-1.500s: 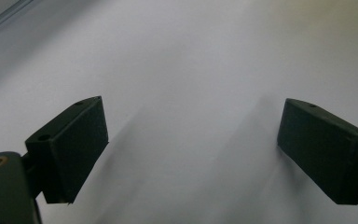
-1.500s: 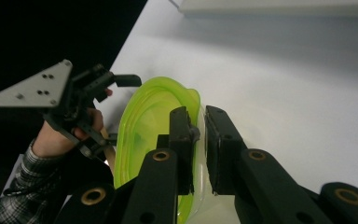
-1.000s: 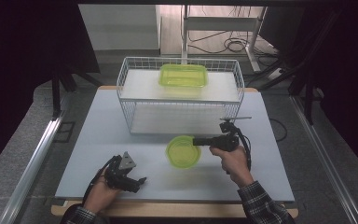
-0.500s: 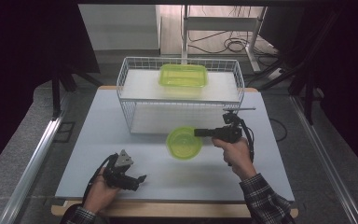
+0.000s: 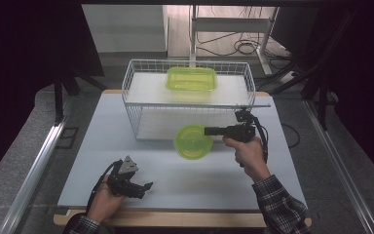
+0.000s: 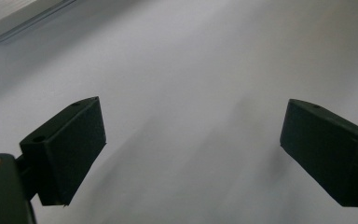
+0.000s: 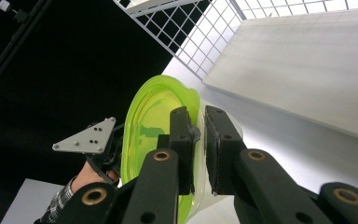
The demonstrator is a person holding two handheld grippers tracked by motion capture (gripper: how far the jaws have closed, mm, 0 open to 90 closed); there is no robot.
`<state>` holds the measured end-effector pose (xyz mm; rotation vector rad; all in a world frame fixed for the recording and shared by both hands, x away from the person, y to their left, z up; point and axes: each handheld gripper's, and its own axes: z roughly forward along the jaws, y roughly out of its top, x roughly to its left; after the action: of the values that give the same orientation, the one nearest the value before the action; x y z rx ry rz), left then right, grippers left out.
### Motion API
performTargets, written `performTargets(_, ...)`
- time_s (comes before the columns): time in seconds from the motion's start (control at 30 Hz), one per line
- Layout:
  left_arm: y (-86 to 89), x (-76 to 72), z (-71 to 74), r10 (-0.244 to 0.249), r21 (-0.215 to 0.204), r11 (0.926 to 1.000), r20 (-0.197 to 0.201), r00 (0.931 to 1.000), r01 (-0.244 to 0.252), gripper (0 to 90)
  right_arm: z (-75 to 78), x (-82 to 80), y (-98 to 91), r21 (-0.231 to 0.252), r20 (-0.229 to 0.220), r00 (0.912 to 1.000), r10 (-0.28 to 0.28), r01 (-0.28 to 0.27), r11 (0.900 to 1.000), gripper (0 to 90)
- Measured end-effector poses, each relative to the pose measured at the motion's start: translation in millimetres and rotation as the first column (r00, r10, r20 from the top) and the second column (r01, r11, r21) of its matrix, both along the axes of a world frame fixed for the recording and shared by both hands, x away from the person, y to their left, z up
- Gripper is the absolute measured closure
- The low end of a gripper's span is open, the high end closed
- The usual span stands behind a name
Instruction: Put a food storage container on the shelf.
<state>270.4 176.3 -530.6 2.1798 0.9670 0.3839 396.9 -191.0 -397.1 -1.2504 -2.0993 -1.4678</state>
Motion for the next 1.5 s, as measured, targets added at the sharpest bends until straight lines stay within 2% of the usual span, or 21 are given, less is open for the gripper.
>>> performTargets(0.3, 2.3, 0.0, 1.5, -0.001, -0.037, 0.9993, 0.017, 0.9999, 0.002, 5.8, 12.4, 3.4, 0.2, 0.014, 0.004, 1.0, -0.008, 0.008, 0.9999, 81.8)
performTargets(0.53, 5.1, 0.0, 3.9, 0.004, -0.086, 0.9963, 0.03, 0.9995, -0.002, 5.1, 26.7, 5.5, 1.1, 0.032, 0.008, 1.0, -0.004, 0.003, 0.9995, 81.9)
performTargets(0.8, 5.7, 0.1, 4.3, 0.009, -0.083, 0.9965, 0.04, 0.9992, -0.006, 4.9, 42.8, 10.5, -1.1, 0.054, 0.017, 0.9998, -0.011, 0.01, 0.9985, 82.0)
performTargets(1.17, 7.2, 0.1, 5.1, 0.02, -0.109, 0.994, 0.047, 0.9987, -0.015, 3.8, 64.0, 20.8, -5.1, 0.101, 0.024, 0.9991, -0.036, 0.033, 0.9944, 82.1)
performTargets(1.5, 9.3, 0.0, 6.3, 0.029, -0.121, 0.9924, 0.058, 0.9979, -0.022, 3.1, 86.2, 32.2, -1.7, 0.104, 0.058, 0.9959, -0.069, 0.062, 0.9926, 82.4)
